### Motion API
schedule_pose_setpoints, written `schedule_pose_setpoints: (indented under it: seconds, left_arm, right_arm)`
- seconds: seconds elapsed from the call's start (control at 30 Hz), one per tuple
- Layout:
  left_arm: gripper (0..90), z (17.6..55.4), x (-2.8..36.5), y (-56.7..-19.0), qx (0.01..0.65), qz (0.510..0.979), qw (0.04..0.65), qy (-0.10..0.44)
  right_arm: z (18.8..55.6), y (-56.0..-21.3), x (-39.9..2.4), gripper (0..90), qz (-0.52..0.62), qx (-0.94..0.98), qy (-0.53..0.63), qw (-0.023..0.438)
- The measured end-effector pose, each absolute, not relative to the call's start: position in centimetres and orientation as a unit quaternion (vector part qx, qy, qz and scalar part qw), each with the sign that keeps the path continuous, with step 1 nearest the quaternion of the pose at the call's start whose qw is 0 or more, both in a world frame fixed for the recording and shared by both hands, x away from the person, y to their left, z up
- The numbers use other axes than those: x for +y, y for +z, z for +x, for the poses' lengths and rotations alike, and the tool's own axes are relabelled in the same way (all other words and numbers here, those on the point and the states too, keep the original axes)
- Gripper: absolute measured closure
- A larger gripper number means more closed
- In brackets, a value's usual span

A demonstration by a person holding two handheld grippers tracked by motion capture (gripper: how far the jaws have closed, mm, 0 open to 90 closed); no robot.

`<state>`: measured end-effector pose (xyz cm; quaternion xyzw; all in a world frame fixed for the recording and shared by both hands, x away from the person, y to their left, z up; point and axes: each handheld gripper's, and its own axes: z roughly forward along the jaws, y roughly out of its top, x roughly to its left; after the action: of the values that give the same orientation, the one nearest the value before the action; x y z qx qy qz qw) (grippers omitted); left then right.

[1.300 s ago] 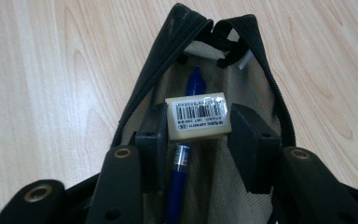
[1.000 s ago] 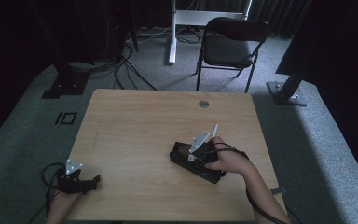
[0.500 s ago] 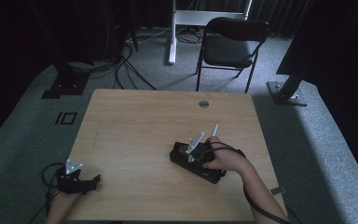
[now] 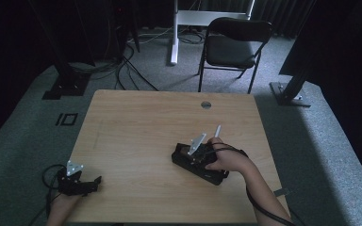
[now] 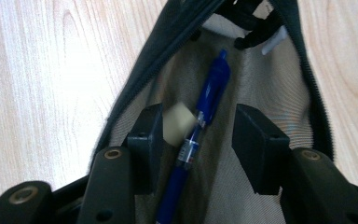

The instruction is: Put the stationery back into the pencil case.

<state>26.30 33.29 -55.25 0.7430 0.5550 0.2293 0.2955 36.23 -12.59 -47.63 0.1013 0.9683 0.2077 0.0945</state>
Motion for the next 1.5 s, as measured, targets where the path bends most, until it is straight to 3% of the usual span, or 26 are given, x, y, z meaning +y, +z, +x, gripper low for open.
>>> schedule_pose_setpoints:
  seconds: [0.7, 1.5]
  left_arm:
    - [0.3, 26.3, 33.3, -55.3, 0.555, 0.743, 0.296, 0.23]
    - [0.3, 26.3, 33.3, -55.3, 0.555, 0.743, 0.296, 0.229]
  right_arm:
    - [36.1, -43.3, -15.5, 55.1, 0.119, 0.935, 0.31, 0.125]
    - [38.5, -44.7, -17.7, 53.0, 0.275, 0.859, 0.389, 0.189]
